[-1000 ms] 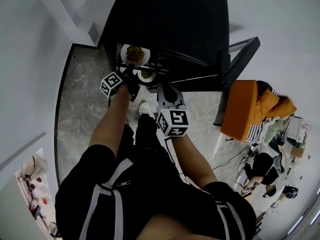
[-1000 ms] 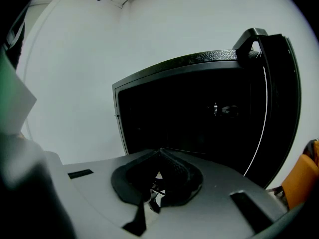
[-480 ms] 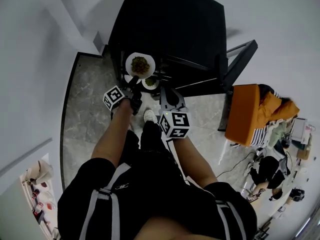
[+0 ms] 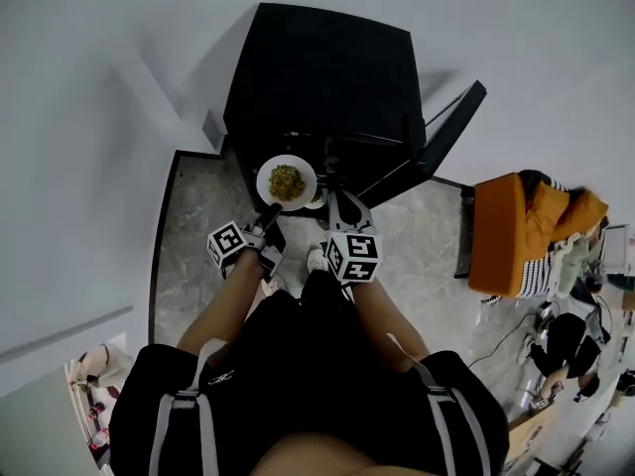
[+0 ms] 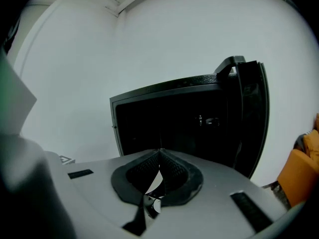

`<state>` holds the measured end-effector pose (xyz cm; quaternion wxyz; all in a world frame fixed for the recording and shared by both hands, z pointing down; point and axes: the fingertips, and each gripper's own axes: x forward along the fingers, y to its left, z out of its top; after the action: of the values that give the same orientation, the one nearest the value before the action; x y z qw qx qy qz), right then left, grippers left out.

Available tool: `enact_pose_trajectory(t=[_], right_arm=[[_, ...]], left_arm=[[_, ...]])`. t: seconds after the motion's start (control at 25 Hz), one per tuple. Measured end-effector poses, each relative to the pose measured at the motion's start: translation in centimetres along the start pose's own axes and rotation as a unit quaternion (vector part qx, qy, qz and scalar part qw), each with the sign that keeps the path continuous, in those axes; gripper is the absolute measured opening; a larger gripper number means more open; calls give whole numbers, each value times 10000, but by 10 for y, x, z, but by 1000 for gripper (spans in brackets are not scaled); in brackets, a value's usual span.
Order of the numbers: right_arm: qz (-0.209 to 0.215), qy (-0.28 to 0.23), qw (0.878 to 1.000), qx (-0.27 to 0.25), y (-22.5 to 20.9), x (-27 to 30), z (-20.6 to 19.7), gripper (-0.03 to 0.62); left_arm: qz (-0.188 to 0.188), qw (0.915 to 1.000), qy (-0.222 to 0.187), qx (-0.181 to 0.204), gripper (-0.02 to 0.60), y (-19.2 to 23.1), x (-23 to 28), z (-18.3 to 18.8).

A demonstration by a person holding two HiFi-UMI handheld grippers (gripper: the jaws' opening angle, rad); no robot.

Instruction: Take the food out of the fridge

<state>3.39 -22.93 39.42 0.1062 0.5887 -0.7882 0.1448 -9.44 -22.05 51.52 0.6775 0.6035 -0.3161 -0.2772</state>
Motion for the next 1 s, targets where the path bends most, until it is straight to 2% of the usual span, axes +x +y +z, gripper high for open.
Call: enact_pose_trajectory(t=[0.2,0.36,0.44,0.8,1.0], right_arm=[[-170,-102,9997,116,-17,-19,0,0],[-161,-191,9996,104,-26,-23,4,0],[-138,-229,9996,110,-27,-25,5,0],[106,-225,9997,16,-16,-29,4,0],[224,-258,9994,-30,-9,-27,8,0]], left_arm=[[-59,9993,337,173,8,-45,-36,-21],[-196,9959,688,555,8,-88,-55,-34],[-275,9951,746,591,8,-107,-63,-41],[-461,9969,531,345,9,-176,-87,-48],[-834,9938,428,606,9,-225,-84,-41]])
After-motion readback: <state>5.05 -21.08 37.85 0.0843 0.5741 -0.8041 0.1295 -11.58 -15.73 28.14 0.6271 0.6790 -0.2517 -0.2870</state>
